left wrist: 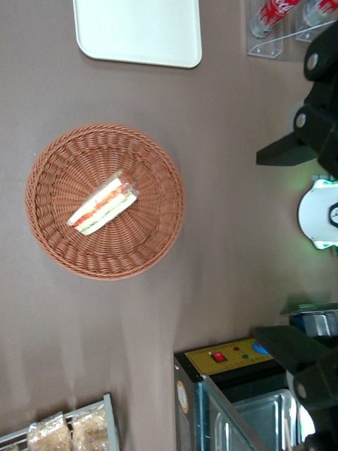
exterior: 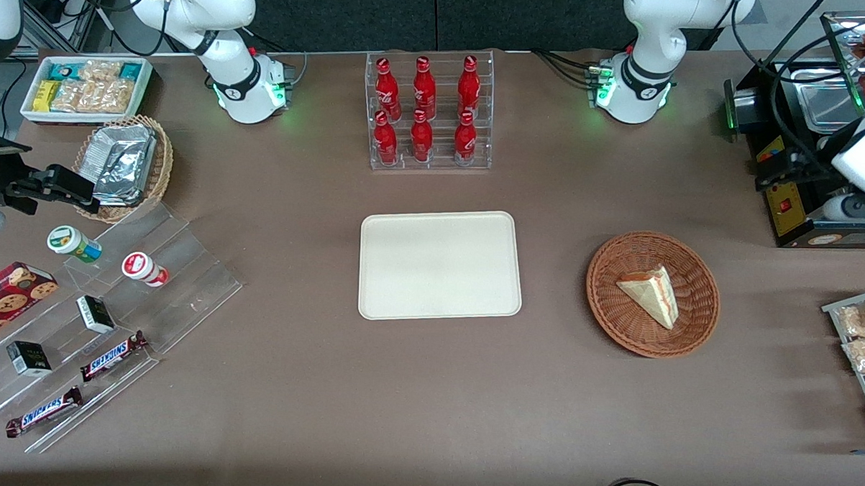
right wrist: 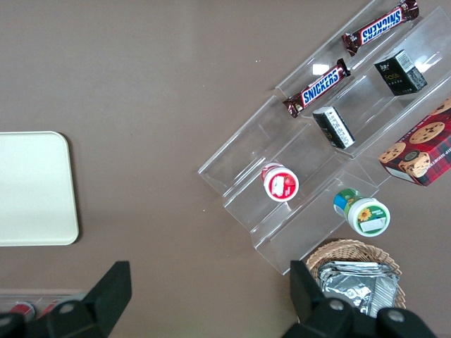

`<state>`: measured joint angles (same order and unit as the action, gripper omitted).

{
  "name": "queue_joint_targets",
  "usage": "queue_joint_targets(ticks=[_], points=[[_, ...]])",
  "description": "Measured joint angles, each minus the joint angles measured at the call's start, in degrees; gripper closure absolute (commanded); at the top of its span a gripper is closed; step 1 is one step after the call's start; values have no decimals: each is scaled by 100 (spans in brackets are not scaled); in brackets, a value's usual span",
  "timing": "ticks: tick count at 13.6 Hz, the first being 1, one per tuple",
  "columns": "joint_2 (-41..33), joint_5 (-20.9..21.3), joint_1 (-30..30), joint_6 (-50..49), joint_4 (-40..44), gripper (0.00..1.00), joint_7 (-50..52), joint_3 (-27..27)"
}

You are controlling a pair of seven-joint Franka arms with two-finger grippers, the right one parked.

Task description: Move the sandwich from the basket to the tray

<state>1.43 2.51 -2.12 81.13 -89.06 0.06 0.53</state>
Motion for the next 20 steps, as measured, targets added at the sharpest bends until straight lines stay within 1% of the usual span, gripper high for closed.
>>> queue_joint_targets(ticks=[2, 8, 11, 14, 15, 17, 20], points=[[10, 0, 4, 566, -469, 0, 504, 0], [27, -13, 3, 2577, -2062, 0, 2923, -116], [28, -15, -20, 3495, -2769, 0, 3814, -223], [30, -31, -55, 4459, -3502, 0, 4181, -241], [33, -93, -54, 4735, -3711, 0, 4214, -241], [69, -311, -55, 5312, -4016, 0, 4228, -243], [287, -359, -55, 6091, -4361, 0, 4280, -269]])
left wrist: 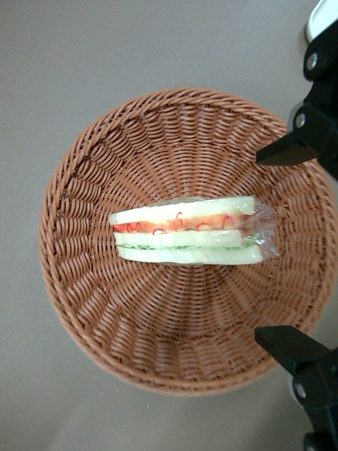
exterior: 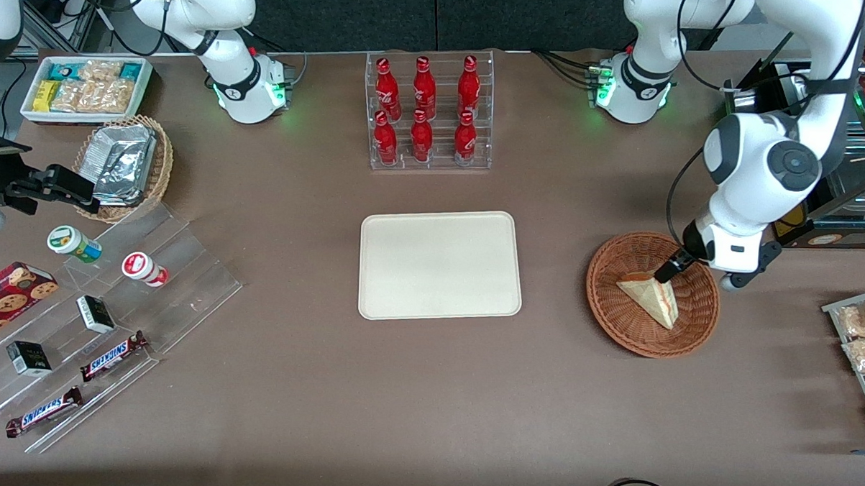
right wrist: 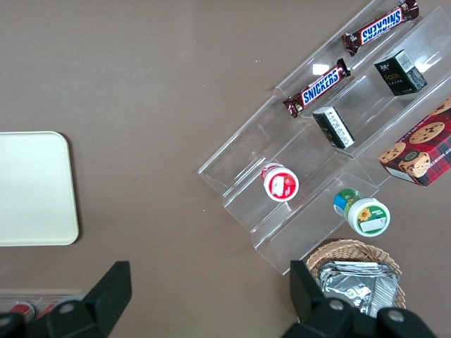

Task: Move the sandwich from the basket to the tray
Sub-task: 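Lower the open left gripper onto the wrapped sandwich in the basket, then close the left gripper on the sandwich and lift it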

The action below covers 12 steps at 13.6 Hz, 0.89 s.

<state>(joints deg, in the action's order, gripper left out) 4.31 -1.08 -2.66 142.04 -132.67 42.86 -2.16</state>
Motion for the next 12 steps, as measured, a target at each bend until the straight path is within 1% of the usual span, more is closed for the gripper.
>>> queue_joint_targets(ticks=[4, 7, 9, 10, 11, 12], points=[[285, -3, 0, 471, -195, 0, 22, -7], [430, -4, 0, 581, -200, 1, 26, -8], [478, -4, 0, 587, -200, 12, 30, -8], [495, -5, 0, 594, -200, 20, 34, -8], [506, -7, 0, 608, -199, 30, 37, -10], [513, -9, 0, 627, -198, 43, 54, -12]])
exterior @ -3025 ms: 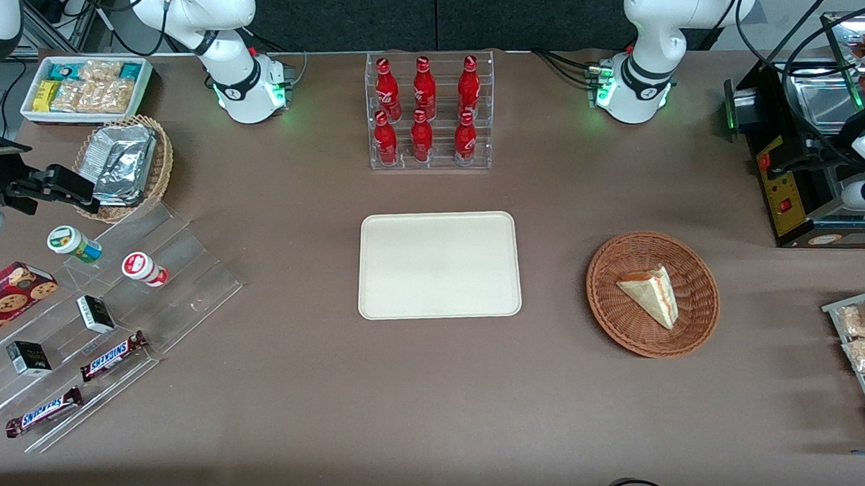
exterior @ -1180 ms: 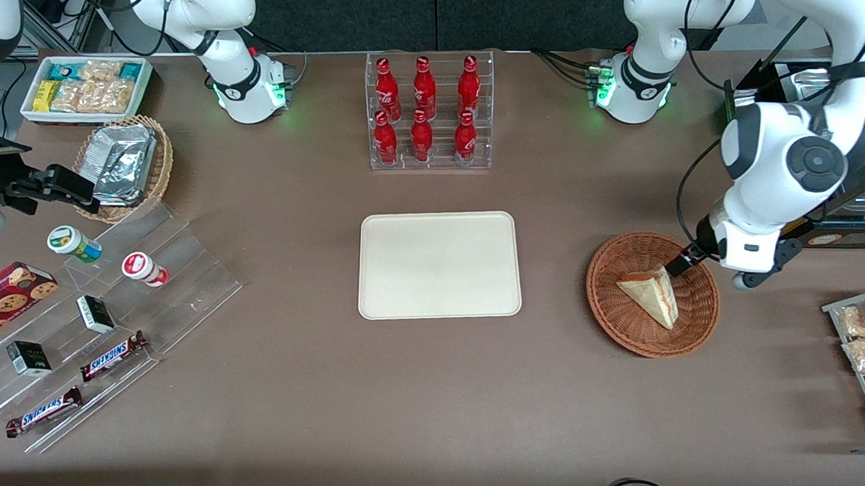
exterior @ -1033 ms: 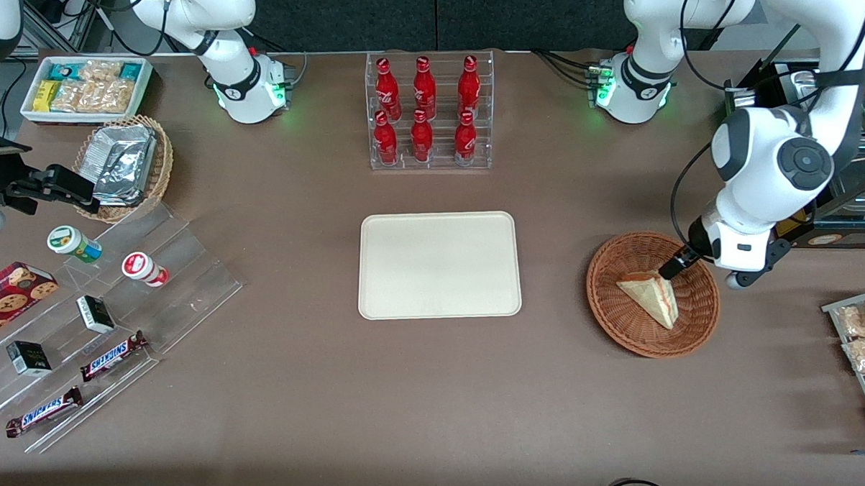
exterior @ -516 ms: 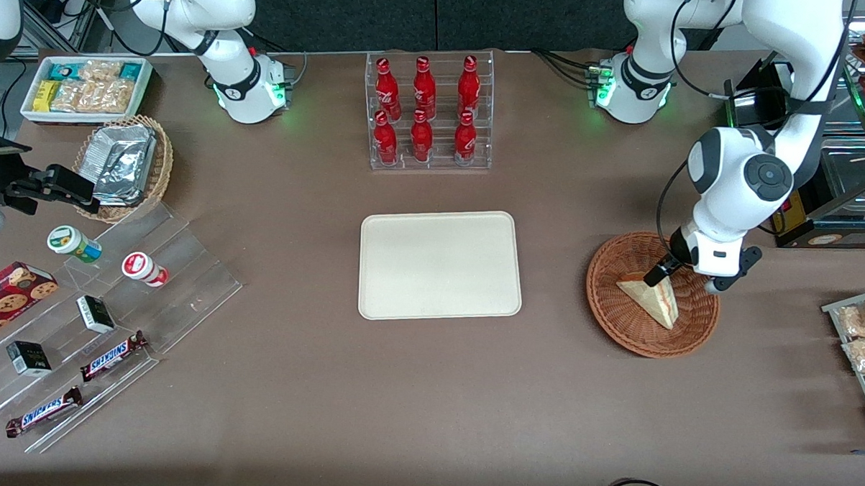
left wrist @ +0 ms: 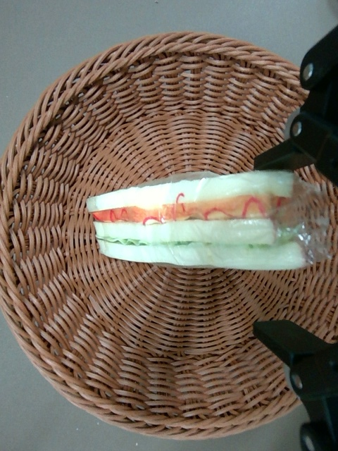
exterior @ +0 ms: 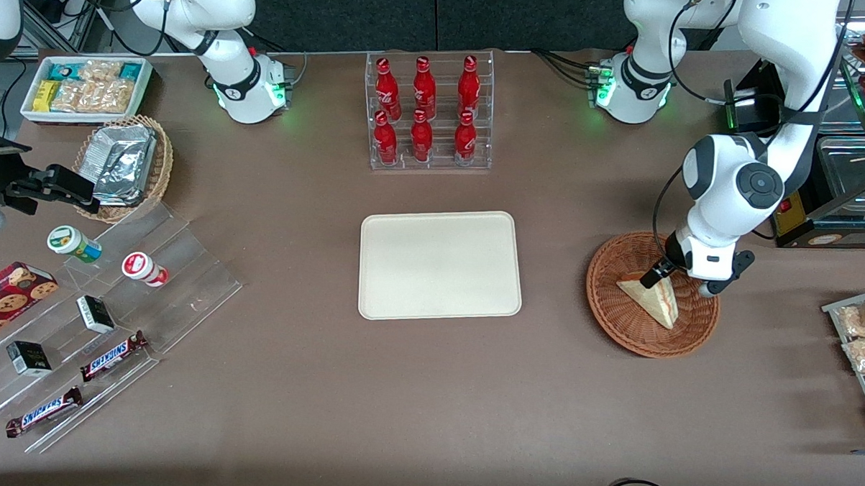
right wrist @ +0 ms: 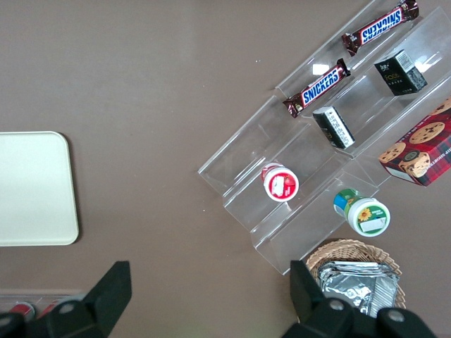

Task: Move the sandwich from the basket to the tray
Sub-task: 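Close the left gripper on the sandwich and lift it, then carry the sandwich with the left gripper over the cream tray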

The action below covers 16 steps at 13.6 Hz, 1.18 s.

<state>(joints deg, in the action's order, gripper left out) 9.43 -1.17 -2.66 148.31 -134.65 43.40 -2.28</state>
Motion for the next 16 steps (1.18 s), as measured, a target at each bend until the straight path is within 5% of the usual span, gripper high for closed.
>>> queue_joint_targets(ticks=[2, 3, 11, 16], points=[[23, -1, 1, 29, 12, 92, 69, -8], [53, -2, 2, 40, 31, 100, 105, -38], [185, 3, -28, -149, 406, 100, 158, -227], [53, 449, -594, -2912, 2166, 100, 68, -261]])
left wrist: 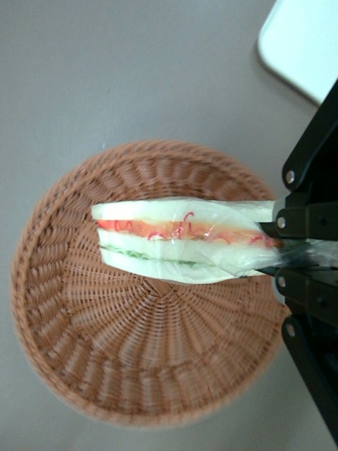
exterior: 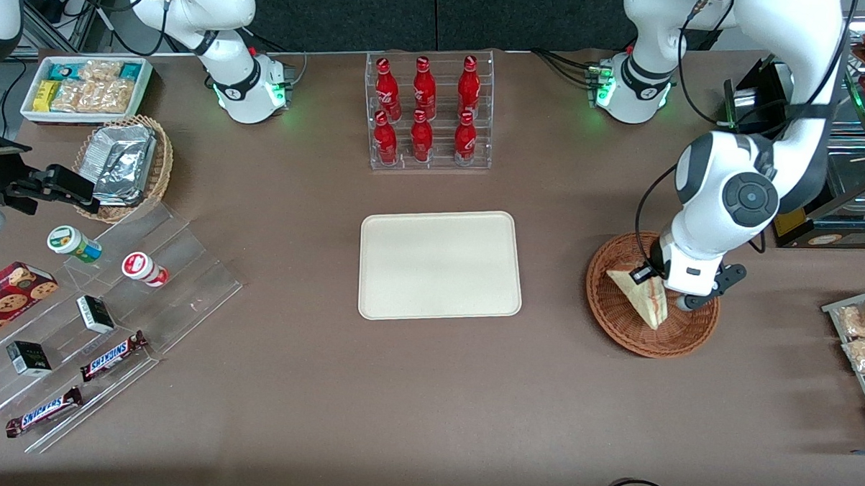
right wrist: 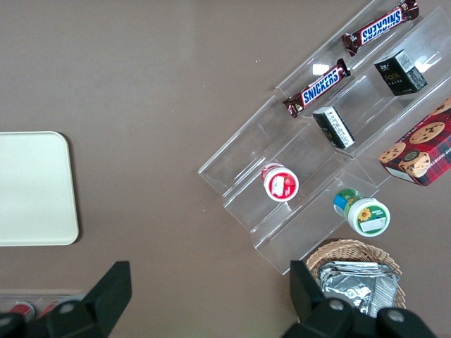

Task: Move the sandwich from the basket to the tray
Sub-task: 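Carry the sandwich with the left gripper over the cream tray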

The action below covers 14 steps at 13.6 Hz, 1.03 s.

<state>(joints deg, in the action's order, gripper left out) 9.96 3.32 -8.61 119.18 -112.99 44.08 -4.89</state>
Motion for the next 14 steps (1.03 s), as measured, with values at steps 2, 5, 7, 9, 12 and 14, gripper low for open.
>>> queue_joint_targets(ticks=[2, 5, 7, 9, 12, 14], points=[[-2, 46, -348, -527, 503, 100, 2, -16], [65, 47, -973, -571, 656, 100, 21, -47], [263, 45, -1483, -561, 815, 100, 34, -62], [637, 45, -1968, -525, 1103, 100, 59, -74], [1399, 11, -2392, -216, 1604, 100, 90, -153], [1787, -28, -2563, 3, 1828, 100, 148, -182]])
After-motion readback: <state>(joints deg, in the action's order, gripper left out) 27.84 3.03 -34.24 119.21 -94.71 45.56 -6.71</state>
